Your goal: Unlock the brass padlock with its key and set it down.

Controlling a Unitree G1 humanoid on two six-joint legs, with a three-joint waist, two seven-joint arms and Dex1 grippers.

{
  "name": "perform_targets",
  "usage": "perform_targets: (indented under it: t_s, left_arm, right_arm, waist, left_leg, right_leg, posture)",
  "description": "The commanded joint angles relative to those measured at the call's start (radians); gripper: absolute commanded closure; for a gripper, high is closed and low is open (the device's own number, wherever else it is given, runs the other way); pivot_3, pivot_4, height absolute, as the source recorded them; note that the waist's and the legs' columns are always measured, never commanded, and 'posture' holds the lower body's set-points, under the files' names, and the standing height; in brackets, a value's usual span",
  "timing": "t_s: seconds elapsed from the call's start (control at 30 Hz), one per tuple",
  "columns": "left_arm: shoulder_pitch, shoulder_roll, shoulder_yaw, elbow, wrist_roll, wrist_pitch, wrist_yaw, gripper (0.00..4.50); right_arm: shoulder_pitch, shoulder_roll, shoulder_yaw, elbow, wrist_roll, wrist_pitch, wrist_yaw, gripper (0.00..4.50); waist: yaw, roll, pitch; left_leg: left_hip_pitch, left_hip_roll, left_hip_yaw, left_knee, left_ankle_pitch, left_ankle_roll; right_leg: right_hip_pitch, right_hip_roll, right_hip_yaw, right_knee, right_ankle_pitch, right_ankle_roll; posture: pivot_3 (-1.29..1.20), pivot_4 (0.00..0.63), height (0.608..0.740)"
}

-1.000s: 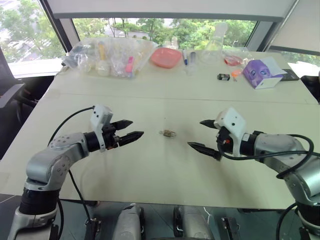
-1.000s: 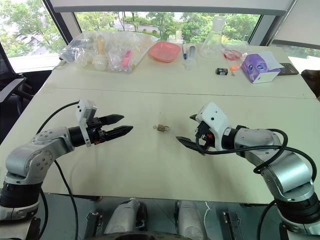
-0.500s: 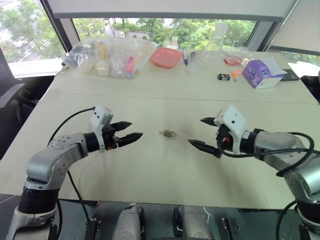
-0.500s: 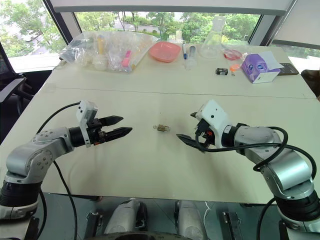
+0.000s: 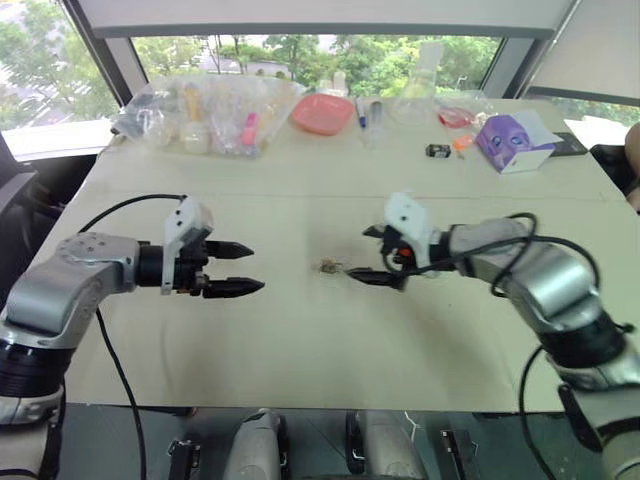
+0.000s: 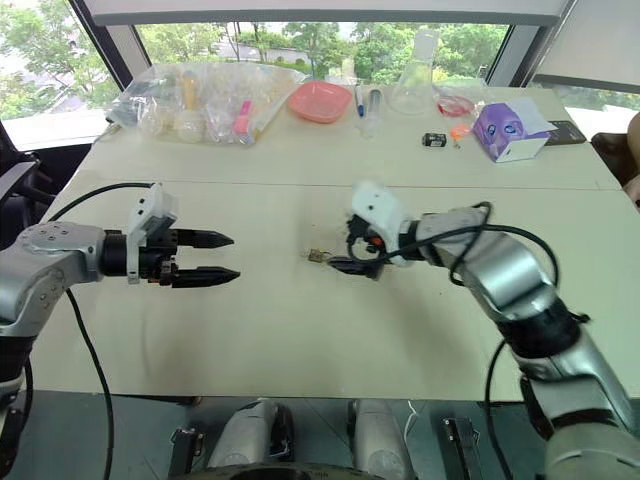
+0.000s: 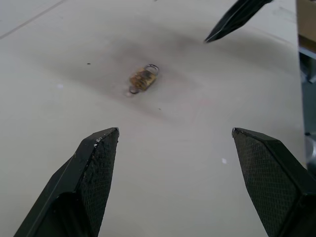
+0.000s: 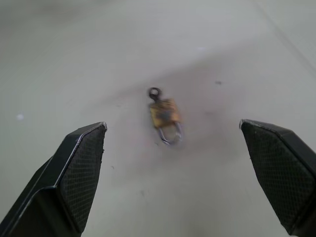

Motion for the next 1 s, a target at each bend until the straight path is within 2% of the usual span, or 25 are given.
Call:
perform_targets:
  t_s: [0.03,0.23,0.6,0.63,0.67,0.83,0.87,0.97,1.0]
  left_arm:
    - [-0.018,0.000,0.018,-0.006,0.003,-0.016,0.000,0.71]
    - [0.041,-0.023,0.058,-0.070,-0.017,0.005,0.058,0.71]
    - [0.084,-0.048,0.081,-0.126,-0.039,0.026,0.127,0.71]
    - [0.081,-0.050,0.080,-0.125,-0.038,0.027,0.129,0.65]
    - [0.080,-0.050,0.079,-0.125,-0.039,0.028,0.131,0.65]
    - [0.072,-0.059,0.060,-0.083,-0.023,0.016,0.125,0.65]
    - [0.066,-0.069,0.057,-0.064,-0.021,0.012,0.126,0.65]
    - [0.036,-0.114,0.066,-0.001,-0.032,0.010,0.133,0.65]
    - [0.006,-0.149,0.078,0.040,-0.050,0.016,0.142,0.65]
  right_arm:
    - [-0.056,0.033,0.068,0.107,-0.076,-0.097,0.060,0.00]
    - [-0.134,0.127,0.156,0.332,-0.199,-0.224,0.123,0.00]
    - [-0.130,0.203,0.171,0.488,-0.305,-0.286,0.183,0.00]
    - [-0.130,0.208,0.171,0.496,-0.312,-0.290,0.189,0.56]
    - [-0.129,0.212,0.170,0.501,-0.318,-0.294,0.193,0.81]
    - [-0.123,0.235,0.159,0.502,-0.342,-0.298,0.188,3.54]
    - [-0.120,0.234,0.156,0.492,-0.351,-0.306,0.180,3.86]
    - [-0.108,0.222,0.137,0.450,-0.389,-0.386,0.143,3.84]
    - [-0.096,0.201,0.122,0.399,-0.408,-0.466,0.126,3.84]
  waist:
    - [0.004,0.000,0.000]
    - [0.001,0.000,0.000]
    - [-0.001,0.000,0.000]
    - [-0.003,0.000,0.000]
    - [-0.004,0.000,0.000]
    - [-0.003,0.000,0.000]
    - [-0.003,0.000,0.000]
    - [-0.002,0.000,0.000]
    - [0.001,0.000,0.000]
  left_leg:
    - [0.000,0.000,0.000,0.000,0.000,0.000]
    - [-0.001,0.000,0.001,0.001,0.002,-0.004]
    - [0.000,0.000,0.001,0.001,0.003,-0.006]
    - [0.000,0.000,0.001,0.001,0.003,-0.006]
    - [0.001,0.000,0.001,0.001,0.003,-0.006]
    - [0.001,0.001,0.001,0.001,0.004,-0.007]
    - [0.001,0.001,0.001,0.001,0.004,-0.007]
    - [0.001,0.000,0.001,0.001,0.004,-0.007]
    - [0.001,0.000,0.001,0.001,0.004,-0.007]
  right_leg:
    - [0.000,0.000,0.000,0.000,0.000,0.000]
    - [0.000,-0.001,0.000,0.000,0.000,0.000]
    - [0.000,0.000,0.000,0.001,0.000,0.000]
    - [0.000,0.000,0.000,0.001,0.000,0.000]
    - [0.000,0.000,0.000,0.001,0.000,0.000]
    - [0.000,0.000,0.000,0.002,0.000,0.000]
    - [0.001,0.000,0.000,0.002,0.000,0.000]
    - [0.001,0.000,0.000,0.003,0.000,0.000]
    - [0.001,0.000,0.000,0.003,0.000,0.000]
  posture:
    - [0.00,0.150,0.733]
    - [0.00,0.150,0.733]
    - [0.00,0.150,0.733]
    - [0.00,0.150,0.733]
    - [0.00,0.150,0.733]
    - [0.00,0.150,0.733]
    - [0.00,0.150,0.733]
    - [0.00,0.150,0.733]
    - [0.00,0.150,0.733]
